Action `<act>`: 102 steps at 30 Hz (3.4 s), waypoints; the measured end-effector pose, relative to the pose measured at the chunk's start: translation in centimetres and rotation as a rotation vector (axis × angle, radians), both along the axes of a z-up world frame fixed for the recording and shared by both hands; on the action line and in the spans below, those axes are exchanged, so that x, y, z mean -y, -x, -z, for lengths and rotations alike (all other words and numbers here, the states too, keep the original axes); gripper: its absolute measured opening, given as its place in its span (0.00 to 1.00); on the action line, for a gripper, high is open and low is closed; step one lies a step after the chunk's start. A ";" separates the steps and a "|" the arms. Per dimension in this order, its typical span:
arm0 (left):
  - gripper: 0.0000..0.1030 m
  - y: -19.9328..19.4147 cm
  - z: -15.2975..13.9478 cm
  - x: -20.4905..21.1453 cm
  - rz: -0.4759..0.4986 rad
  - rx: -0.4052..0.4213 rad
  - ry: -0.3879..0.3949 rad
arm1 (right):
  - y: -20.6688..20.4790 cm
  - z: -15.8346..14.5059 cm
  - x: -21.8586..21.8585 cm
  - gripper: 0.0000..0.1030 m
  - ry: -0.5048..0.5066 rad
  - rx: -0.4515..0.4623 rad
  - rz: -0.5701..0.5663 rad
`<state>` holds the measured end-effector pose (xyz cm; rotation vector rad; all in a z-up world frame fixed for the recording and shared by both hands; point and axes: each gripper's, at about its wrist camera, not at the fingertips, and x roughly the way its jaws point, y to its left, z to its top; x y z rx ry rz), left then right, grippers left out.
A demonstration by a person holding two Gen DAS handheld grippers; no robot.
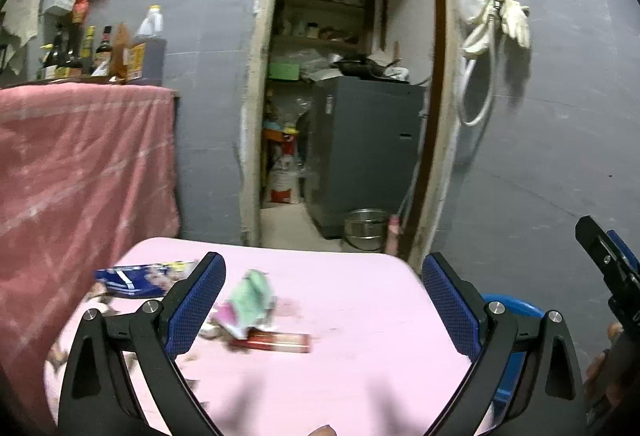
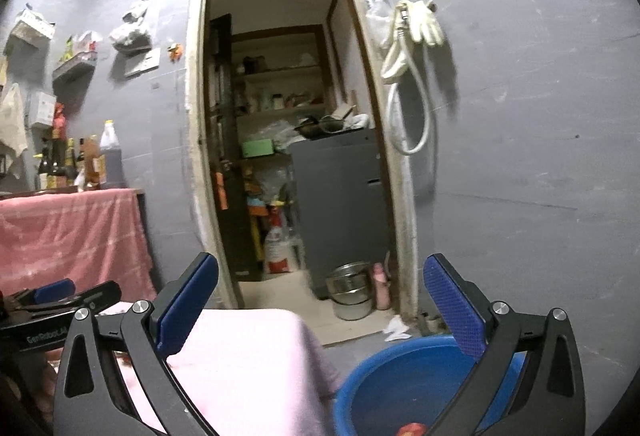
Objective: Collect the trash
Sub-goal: 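Move both tools back over the table toward the wrappers, then grasp the blue snack wrapper with the left gripper while the right gripper grasps the green-pink wrapper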
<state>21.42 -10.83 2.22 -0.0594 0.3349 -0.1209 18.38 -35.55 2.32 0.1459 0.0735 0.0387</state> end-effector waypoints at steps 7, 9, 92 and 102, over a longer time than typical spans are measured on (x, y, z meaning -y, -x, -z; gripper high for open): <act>0.93 0.2 0.8 -5.1 -0.083 -0.025 -0.010 | -1.7 0.0 -3.2 1.00 -0.013 -0.025 -0.071; 0.93 0.3 1.2 -6.6 -0.107 -0.035 -0.010 | -2.2 0.0 -4.2 1.00 -0.016 -0.032 -0.095; 0.05 -4.3 6.3 -21.5 -0.155 -0.374 0.196 | -14.6 8.6 -21.8 0.20 -0.039 -0.732 -0.525; 0.04 -0.1 5.2 -17.9 -0.173 -0.232 0.119 | -11.8 7.5 -21.5 0.15 -0.025 -0.630 -0.522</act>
